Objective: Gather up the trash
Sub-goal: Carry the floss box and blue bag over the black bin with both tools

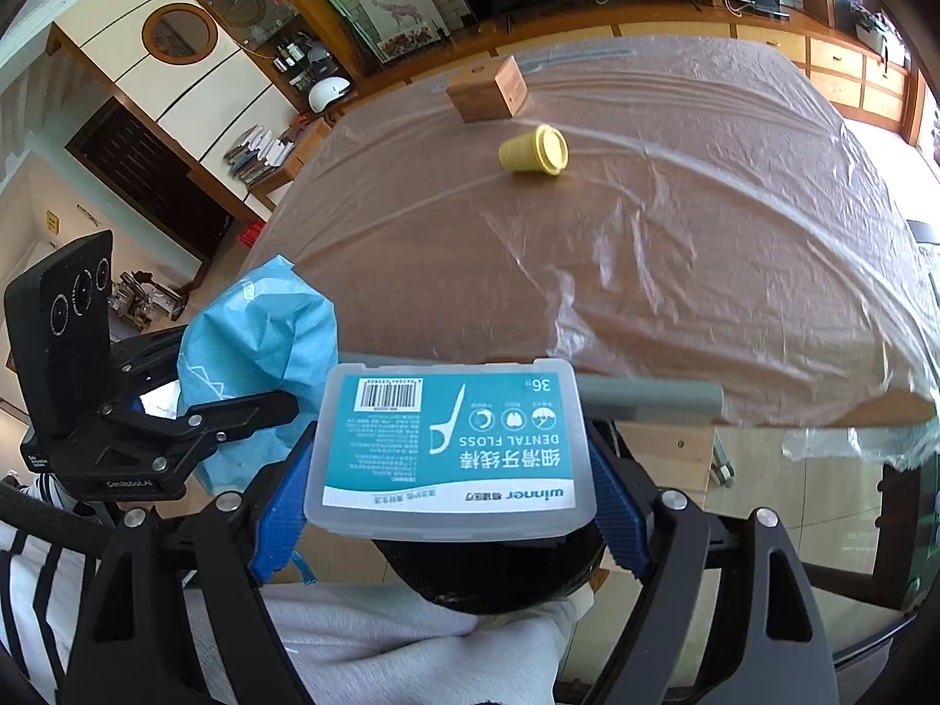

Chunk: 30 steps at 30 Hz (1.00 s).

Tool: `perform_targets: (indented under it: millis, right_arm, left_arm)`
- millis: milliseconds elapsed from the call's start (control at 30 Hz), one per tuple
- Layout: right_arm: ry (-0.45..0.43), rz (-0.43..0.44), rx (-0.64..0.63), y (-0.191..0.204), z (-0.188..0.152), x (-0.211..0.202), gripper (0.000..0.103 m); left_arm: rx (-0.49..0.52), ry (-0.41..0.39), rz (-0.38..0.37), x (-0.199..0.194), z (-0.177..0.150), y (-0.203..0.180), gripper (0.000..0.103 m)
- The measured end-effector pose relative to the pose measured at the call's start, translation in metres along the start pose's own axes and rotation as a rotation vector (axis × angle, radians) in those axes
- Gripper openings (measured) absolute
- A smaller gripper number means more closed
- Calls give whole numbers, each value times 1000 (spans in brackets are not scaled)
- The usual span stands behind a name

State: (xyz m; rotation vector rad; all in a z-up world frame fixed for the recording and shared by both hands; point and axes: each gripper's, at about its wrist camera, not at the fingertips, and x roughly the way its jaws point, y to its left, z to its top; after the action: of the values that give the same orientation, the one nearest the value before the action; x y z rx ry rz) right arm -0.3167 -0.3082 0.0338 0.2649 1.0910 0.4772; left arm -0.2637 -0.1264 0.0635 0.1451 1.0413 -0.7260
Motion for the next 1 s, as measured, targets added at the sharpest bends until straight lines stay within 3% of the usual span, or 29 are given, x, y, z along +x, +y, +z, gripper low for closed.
perform_targets:
  millis: [600,1000]
  right_arm:
    - [116,-51,32,-6,-45,31,80]
    - [141,-120,22,-3,-43,63,80]
  left_arm:
    - [41,155,-28,38,-46,-14,53]
    - [20,214,-8,75,-50,-8,53]
